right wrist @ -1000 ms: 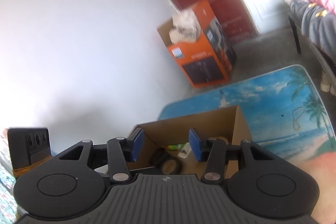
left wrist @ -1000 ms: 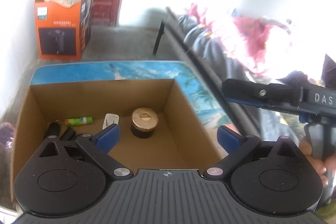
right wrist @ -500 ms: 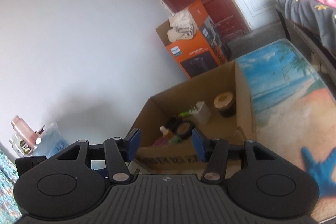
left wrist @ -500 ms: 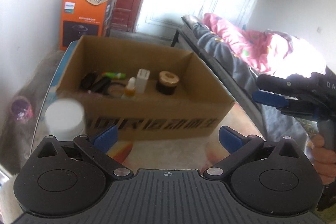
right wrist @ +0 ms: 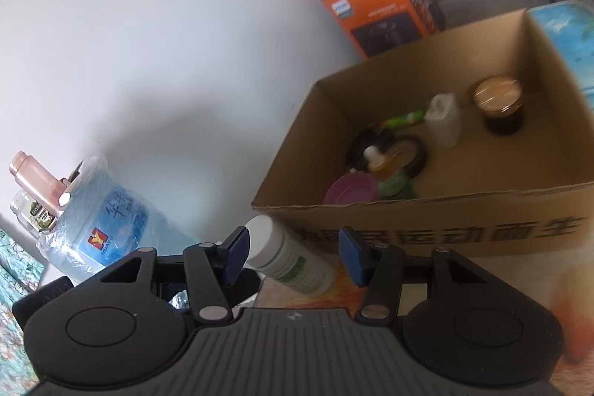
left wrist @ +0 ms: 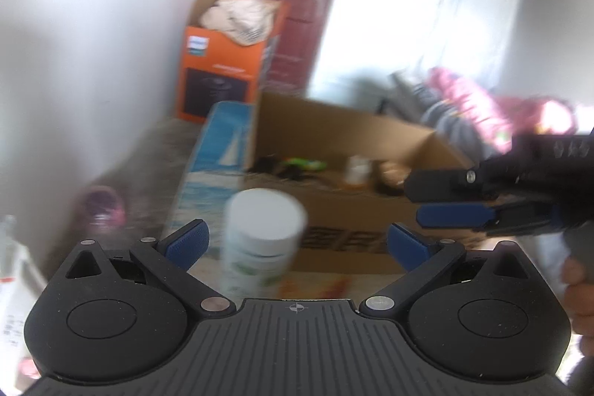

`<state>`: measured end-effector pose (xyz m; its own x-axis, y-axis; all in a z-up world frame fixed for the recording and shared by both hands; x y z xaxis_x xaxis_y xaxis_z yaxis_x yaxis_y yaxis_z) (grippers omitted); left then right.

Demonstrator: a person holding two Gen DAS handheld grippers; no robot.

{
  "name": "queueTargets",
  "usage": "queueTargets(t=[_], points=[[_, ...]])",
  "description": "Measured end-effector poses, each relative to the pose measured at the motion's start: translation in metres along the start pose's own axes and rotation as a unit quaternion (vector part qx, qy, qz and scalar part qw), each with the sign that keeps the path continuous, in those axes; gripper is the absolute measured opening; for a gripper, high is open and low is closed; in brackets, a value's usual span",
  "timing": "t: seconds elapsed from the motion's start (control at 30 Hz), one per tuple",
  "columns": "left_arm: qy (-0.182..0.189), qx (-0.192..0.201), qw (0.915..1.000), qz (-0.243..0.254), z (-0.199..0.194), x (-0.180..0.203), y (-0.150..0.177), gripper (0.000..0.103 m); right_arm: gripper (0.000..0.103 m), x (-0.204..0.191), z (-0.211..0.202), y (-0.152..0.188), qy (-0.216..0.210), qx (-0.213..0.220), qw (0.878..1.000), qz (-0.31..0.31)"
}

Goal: Organize rigid objects
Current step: 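Move the right gripper back to the white pill bottle, then grasp the white pill bottle by its cap with the right gripper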

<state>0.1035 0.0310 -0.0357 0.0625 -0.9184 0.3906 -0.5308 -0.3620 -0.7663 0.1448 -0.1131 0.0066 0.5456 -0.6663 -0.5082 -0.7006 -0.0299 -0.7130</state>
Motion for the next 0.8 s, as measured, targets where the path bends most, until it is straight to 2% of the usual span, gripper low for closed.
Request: queueTargets(t=[0.1, 0.27, 0.37, 0.43, 0.6, 0.8], points=[[-0.019, -0.012, 0.9996, 0.017, 0.016, -0.005, 0.003, 0.103, 0.056, -0.009, 0.029, 0.0, 0.001, -0.021, 1.0, -0.005], [-0.026, -0.032, 0.9989, 0.022, 0.037, -0.012, 0.009, 0.095, 0.056, -0.016, 0.058, 0.002, 0.025, -0.036, 0.999, -0.022], [-0.024, -0.044, 0.9986, 0.017, 0.043, -0.016, 0.011, 0.083, 0.052, -0.018, 0.067, 0.004, 0.033, -0.043, 0.998, -0.023], [-0.022, -0.053, 0.9983, 0.01, 0.047, -0.017, 0.014, 0.072, 0.05, -0.019, 0.07, 0.006, 0.025, -0.043, 0.999, -0.016], [-0.025, -0.051, 0.9983, -0.01, 0.044, -0.018, 0.014, 0.06, 0.045, -0.019, 0.072, 0.003, 0.021, -0.04, 0.999, -0.017], [-0.025, -0.054, 0.9982, -0.009, 0.043, -0.009, 0.018, 0.058, 0.045, -0.018, 0.07, 0.004, 0.02, -0.038, 0.999, -0.015]])
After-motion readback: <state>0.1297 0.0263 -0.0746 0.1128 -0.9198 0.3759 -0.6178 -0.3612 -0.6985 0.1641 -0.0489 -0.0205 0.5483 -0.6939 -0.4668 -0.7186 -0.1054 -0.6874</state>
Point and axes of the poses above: each gripper's, at about its wrist camera, not at the fingertips, and z roughly the way its jaws point, x to its right, y to its underside, the point moved 8 cm from there along z, roughly the way its jaws point, and after that the axes turned 13 degrees about -z, right-handed, at the moved point
